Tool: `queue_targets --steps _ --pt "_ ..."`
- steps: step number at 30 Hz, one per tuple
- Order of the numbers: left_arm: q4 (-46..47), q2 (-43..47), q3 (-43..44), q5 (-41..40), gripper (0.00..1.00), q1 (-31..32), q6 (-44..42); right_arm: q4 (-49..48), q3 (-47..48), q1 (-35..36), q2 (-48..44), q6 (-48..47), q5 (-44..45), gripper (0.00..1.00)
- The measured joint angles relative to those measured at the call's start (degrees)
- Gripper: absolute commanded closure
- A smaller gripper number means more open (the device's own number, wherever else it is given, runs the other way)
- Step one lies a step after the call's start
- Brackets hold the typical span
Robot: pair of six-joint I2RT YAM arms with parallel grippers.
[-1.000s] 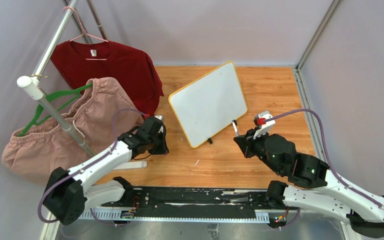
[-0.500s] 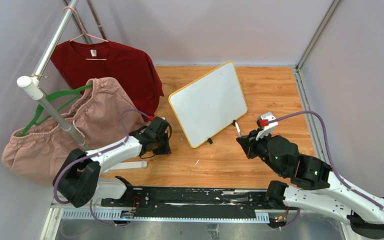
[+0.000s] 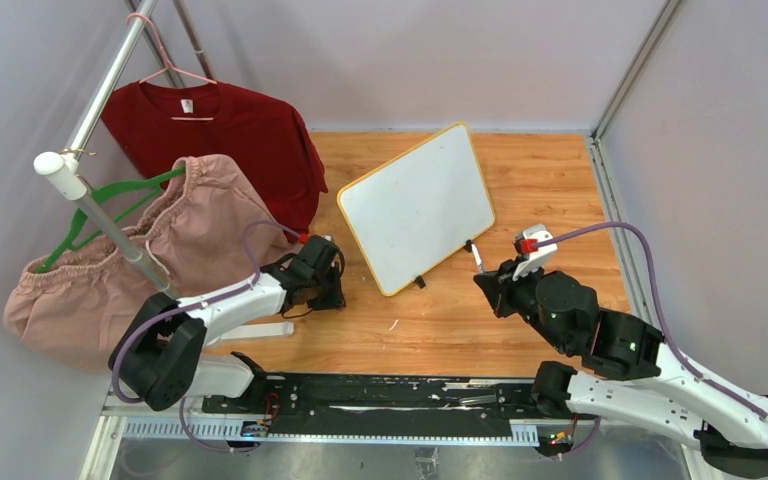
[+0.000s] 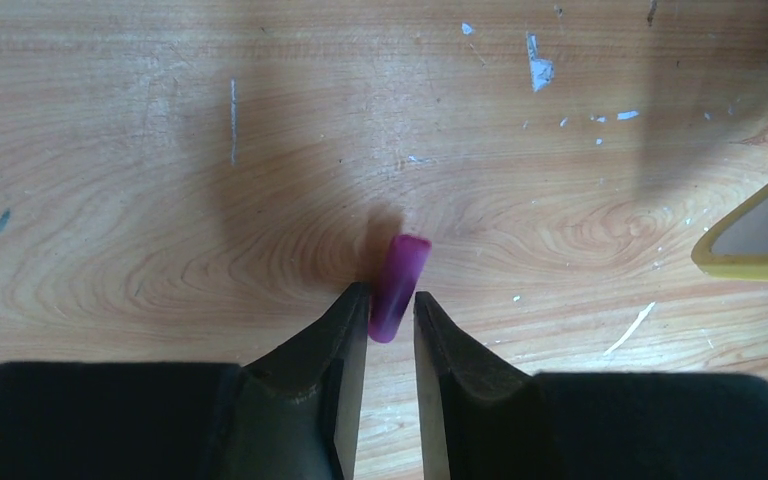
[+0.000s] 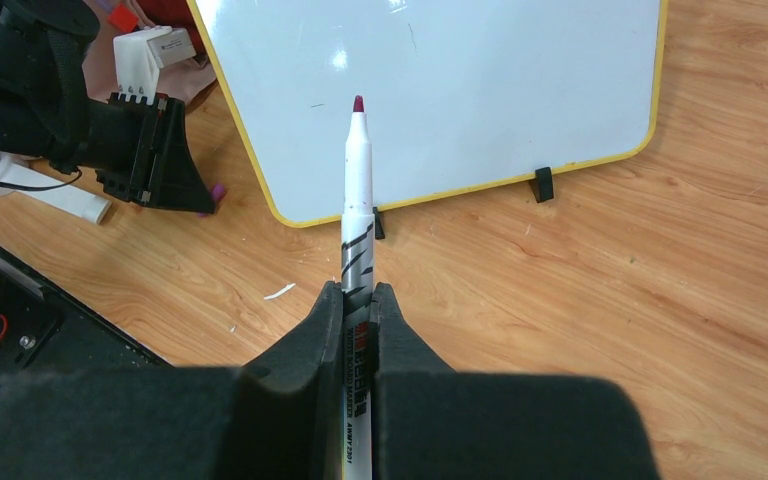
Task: Write a sentence on the whiteboard
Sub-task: Place the pen cap at the center of the board, then adjust the whiteboard stand at the center of the board.
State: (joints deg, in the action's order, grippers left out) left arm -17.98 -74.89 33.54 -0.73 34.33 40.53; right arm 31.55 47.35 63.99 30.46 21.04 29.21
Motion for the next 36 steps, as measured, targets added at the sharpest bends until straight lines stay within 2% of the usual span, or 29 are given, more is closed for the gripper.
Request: queue_targets --steps 8,13,16,24,26,29,33,36 --pt "0.66 0.13 -0.52 0.37 0.65 -0.02 0.26 0.02 0.0 0.0 0.13 0.0 0.0 1.0" --pt "-0.42 2.1 -0.63 0.33 0.56 -0.02 0.42 0.04 0.0 0.0 0.28 0.0 0.0 1.0" --pt "-2.27 6.05 -0.66 0.2 0.51 -0.02 0.55 0.13 0.02 0.0 0.28 -0.07 0.02 1.0" --pt "-8.96 19.63 -0.37 0.07 0.47 0.83 0.46 0.79 0.02 0.0 0.24 -0.98 1.07 1.0" --pt "-10.43 22.03 0.46 -0.7 0.46 4.26 0.33 1.07 0.02 0.0 0.15 -1.33 1.51 1.0" --pt "-12.28 22.84 3.96 -4.0 0.46 13.22 0.24 1.36 0.02 0.0 0.11 -1.75 2.43 1.0" --pt "-12.52 20.15 10.25 -9.99 0.46 24.26 0.68 2.14 0.07 0.0 -0.13 -2.25 3.41 1.0" --pt "-12.04 16.28 13.86 -14.56 0.46 29.14 1.05 3.15 0.11 0.0 -1.05 -2.32 4.09 1.0"
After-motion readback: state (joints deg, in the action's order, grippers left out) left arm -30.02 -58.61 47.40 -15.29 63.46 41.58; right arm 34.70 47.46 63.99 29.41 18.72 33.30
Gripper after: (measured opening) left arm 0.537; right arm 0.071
